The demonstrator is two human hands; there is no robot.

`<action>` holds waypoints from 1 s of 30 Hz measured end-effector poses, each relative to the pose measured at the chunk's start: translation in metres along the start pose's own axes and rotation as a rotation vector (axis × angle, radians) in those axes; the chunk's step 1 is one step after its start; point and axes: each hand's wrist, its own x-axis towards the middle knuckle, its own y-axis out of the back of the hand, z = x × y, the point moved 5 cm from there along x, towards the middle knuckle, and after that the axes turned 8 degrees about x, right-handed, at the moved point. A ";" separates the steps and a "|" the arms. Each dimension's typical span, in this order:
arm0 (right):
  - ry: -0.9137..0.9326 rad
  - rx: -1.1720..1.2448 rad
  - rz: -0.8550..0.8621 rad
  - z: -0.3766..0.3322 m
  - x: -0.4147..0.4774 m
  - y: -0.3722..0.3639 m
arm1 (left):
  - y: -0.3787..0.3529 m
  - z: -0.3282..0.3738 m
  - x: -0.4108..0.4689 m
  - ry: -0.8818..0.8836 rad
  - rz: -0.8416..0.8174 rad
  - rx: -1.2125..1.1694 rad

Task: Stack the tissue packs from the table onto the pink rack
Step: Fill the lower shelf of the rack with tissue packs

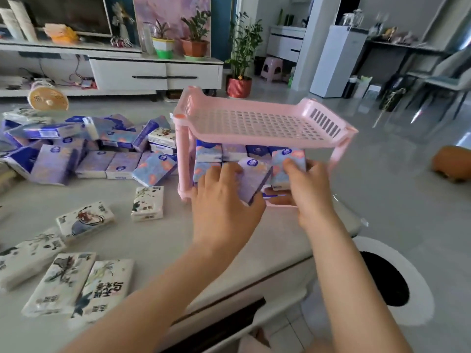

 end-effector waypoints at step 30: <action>0.520 -1.042 -0.138 0.034 0.066 -0.013 | -0.109 -0.002 0.093 -0.344 -0.546 0.631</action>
